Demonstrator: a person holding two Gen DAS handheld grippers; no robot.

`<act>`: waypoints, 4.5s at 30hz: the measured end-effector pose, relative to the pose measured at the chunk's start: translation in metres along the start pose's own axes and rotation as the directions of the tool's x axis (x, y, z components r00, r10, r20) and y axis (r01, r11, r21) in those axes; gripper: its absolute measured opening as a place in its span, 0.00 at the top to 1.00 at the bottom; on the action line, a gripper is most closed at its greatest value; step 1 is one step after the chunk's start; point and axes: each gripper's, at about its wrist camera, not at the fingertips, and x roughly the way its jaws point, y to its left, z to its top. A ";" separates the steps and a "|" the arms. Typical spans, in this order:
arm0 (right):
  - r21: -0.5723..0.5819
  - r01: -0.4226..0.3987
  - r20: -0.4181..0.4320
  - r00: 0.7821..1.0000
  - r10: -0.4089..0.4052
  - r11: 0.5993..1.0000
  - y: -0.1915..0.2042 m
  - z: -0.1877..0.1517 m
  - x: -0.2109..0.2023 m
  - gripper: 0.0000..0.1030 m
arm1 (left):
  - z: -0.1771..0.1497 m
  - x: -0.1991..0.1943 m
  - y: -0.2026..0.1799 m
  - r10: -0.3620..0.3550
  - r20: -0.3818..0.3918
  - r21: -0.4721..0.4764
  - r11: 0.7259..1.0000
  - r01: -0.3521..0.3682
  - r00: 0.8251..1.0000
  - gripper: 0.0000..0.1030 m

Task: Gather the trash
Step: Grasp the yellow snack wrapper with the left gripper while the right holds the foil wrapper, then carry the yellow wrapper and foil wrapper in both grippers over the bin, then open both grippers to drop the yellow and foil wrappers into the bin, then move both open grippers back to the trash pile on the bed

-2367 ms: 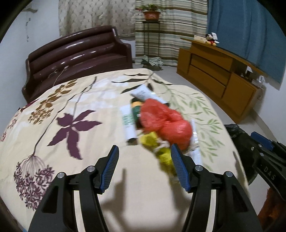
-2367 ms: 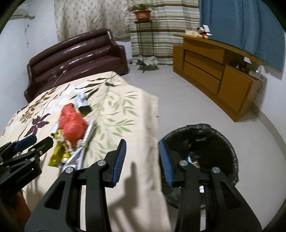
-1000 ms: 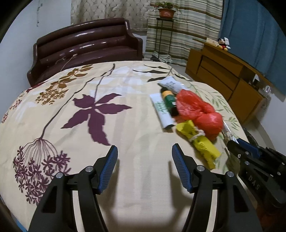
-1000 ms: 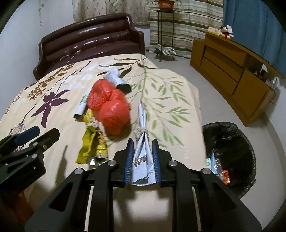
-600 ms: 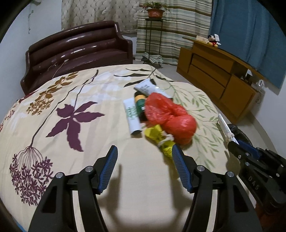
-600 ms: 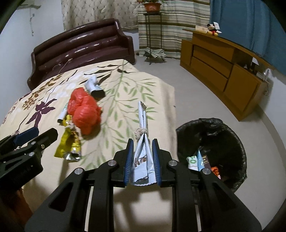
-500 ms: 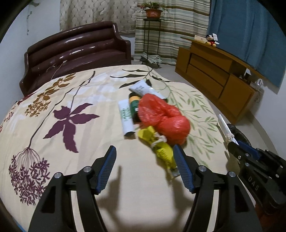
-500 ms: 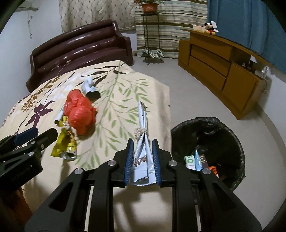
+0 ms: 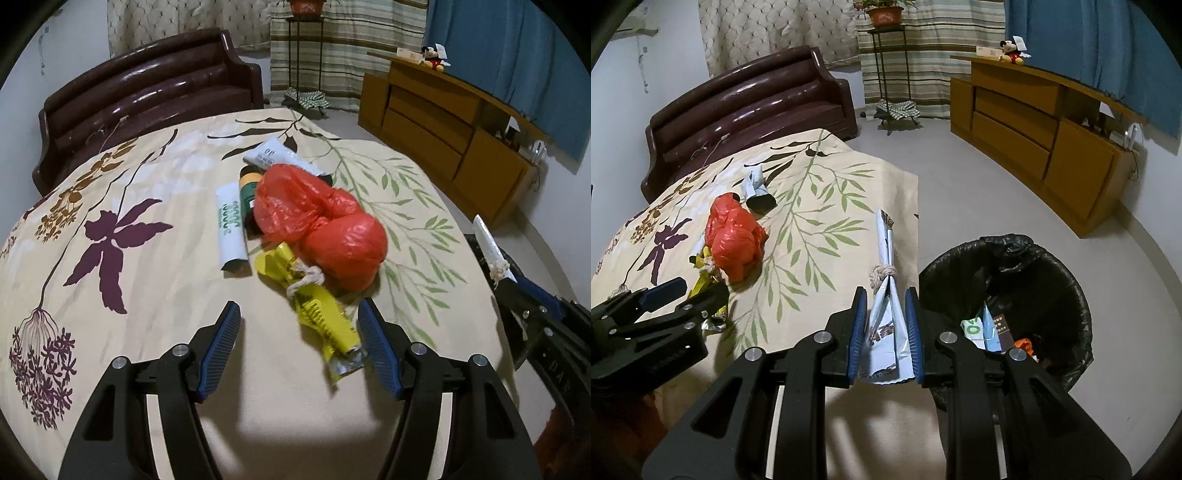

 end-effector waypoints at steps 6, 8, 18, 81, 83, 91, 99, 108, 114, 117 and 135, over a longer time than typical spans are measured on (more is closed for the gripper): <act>0.001 -0.002 -0.006 1.000 0.002 1.000 0.000 -0.001 0.003 0.80 | -0.008 -0.004 0.008 0.002 -0.008 0.004 1.000 -0.002 1.000 0.41; 0.001 -0.001 -0.007 1.000 0.001 1.000 0.000 -0.001 0.004 0.80 | -0.009 -0.005 0.011 0.004 -0.009 0.002 1.000 -0.004 1.000 0.42; -0.005 -0.001 -0.007 1.000 0.001 1.000 0.002 -0.001 0.005 0.80 | -0.002 0.000 0.011 -0.017 -0.011 -0.018 1.000 0.017 1.000 0.55; 0.137 0.152 0.057 0.985 -0.161 0.979 -0.093 -0.002 -0.027 0.85 | 0.022 -0.017 -0.128 -0.207 0.143 0.246 0.955 0.168 0.968 0.70; 0.146 0.155 0.056 0.985 -0.165 0.977 -0.098 -0.002 -0.028 0.85 | 0.024 -0.015 -0.134 -0.211 0.140 0.256 0.952 0.171 0.967 0.70; 0.181 0.177 0.067 0.979 -0.192 0.967 -0.115 -0.001 -0.033 0.85 | 0.027 -0.006 -0.162 -0.215 0.140 0.308 0.937 0.164 0.966 0.62; 0.200 0.183 0.062 0.978 -0.199 0.963 -0.124 -0.002 -0.032 0.85 | 0.027 -0.004 -0.168 -0.201 0.155 0.323 0.936 0.143 0.967 0.44; 0.198 0.182 0.062 0.978 -0.197 0.963 -0.124 -0.002 -0.032 0.84 | 0.031 -0.010 -0.153 -0.188 0.168 0.293 0.947 0.133 0.968 0.39; 0.186 0.173 0.068 0.980 -0.188 0.967 -0.110 -0.001 -0.028 0.66 | 0.034 -0.017 -0.126 -0.154 0.185 0.246 0.963 0.106 0.970 0.36; 0.169 0.156 0.071 0.983 -0.170 0.973 -0.097 0.002 -0.026 0.59 | 0.035 -0.021 -0.110 -0.132 0.194 0.217 0.972 0.089 0.972 0.34; -0.020 -0.030 0.065 0.997 0.031 0.999 0.019 0.032 -0.002 0.44 | 0.031 -0.027 0.031 0.105 0.194 0.003 0.994 -0.108 0.975 0.32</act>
